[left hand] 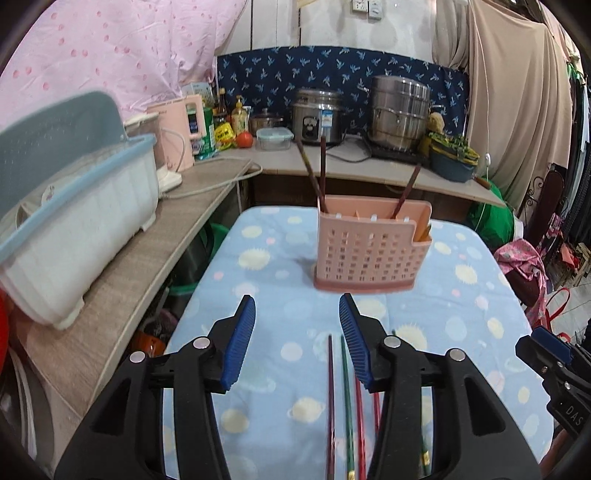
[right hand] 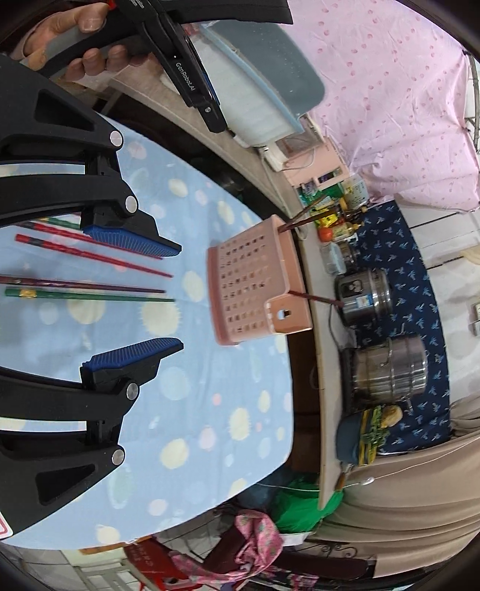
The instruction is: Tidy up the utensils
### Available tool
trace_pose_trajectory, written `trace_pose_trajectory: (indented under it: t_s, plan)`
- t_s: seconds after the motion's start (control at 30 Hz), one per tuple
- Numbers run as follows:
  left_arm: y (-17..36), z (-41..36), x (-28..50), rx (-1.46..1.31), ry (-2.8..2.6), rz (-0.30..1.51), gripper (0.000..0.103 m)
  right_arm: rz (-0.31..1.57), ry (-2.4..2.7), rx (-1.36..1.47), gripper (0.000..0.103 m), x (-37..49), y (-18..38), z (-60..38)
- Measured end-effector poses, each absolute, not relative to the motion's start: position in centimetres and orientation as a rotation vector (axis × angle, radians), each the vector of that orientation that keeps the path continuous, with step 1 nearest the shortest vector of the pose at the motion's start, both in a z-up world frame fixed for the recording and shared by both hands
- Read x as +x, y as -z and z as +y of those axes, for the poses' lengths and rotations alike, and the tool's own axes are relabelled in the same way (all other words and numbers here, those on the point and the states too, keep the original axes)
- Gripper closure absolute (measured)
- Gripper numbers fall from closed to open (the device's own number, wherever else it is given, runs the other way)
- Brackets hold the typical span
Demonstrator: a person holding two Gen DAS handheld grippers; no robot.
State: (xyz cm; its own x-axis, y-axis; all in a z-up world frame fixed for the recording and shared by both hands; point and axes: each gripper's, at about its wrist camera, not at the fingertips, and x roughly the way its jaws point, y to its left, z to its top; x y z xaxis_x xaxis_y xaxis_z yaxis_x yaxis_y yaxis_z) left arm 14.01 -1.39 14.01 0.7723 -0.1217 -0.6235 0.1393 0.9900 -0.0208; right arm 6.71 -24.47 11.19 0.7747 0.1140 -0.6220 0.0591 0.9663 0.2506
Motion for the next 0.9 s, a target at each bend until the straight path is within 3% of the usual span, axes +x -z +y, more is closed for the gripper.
trace_pose_trajectory:
  t_s: [0.9]
  plan:
    - [-3.1,-1.3,8.6,0.046,0.184,0.888,0.058,0.916,-0.039,0.237,0.06,2.6,-0.7,-21.5]
